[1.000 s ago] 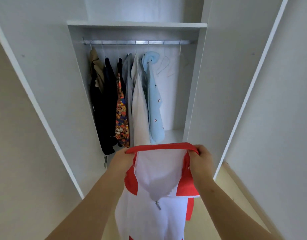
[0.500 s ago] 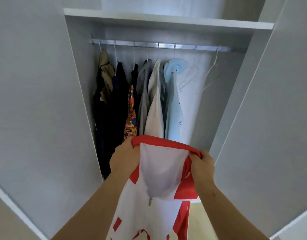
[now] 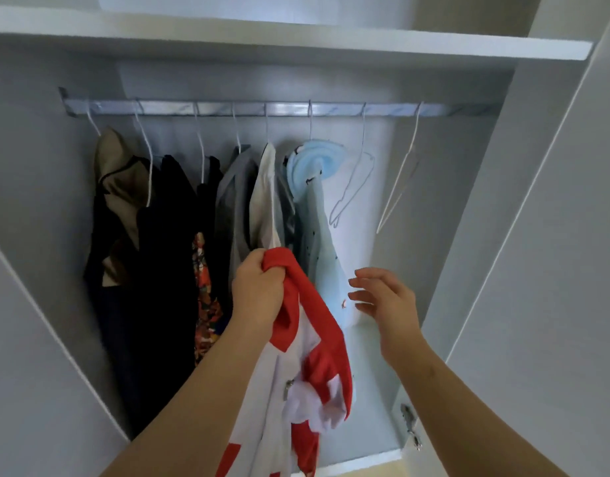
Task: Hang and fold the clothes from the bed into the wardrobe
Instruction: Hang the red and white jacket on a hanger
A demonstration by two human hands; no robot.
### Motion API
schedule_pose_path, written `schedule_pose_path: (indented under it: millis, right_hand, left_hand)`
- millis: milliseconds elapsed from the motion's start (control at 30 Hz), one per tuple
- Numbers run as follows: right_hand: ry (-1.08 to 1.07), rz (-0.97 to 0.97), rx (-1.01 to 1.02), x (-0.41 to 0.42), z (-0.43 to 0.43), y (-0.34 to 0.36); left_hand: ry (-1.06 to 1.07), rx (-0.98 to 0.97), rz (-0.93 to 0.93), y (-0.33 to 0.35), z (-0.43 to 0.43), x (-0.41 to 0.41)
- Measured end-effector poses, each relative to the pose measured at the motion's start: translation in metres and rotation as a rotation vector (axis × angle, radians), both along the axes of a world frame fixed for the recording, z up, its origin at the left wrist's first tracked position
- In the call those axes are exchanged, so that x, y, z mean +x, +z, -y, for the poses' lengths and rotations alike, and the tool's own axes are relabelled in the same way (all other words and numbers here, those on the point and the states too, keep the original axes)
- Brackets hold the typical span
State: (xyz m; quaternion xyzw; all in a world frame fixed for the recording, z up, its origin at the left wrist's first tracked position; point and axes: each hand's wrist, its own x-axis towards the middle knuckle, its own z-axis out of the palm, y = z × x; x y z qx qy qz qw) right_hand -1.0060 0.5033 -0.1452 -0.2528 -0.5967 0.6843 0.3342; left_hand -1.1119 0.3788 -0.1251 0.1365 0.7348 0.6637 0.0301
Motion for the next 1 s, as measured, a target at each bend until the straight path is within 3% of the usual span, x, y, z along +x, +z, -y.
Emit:
schedule_pose_path:
  millis: [233, 367, 567, 767, 1000]
  right_hand:
    - [0.097, 0.111, 0.096, -0.082, -0.078, 0.019]
    - [0.172, 0.149, 0.052, -0.126, -0.115, 0.031]
    - [0.302, 0.149, -0.344, -0.166, -0.146, 0.038]
    - [0.378, -0.008, -0.661, -0.187, -0.16, 0.045]
    - [0.382, -0.007, -0.446, -0.188, -0.173, 0.06]
  left_hand:
    - [0.087, 0.12, 0.154, 0.023, -0.06, -0.038]
    - [0.189, 0.161, 0.178, 0.035, -0.082, -0.053]
    - [0.272, 0.196, 0.23, 0.031, -0.078, -0.058]
    - [0.348, 0.223, 0.255, 0.031, -0.073, -0.066]
    - [0.42, 0.289, 0.313, 0.031, -0.083, -0.072]
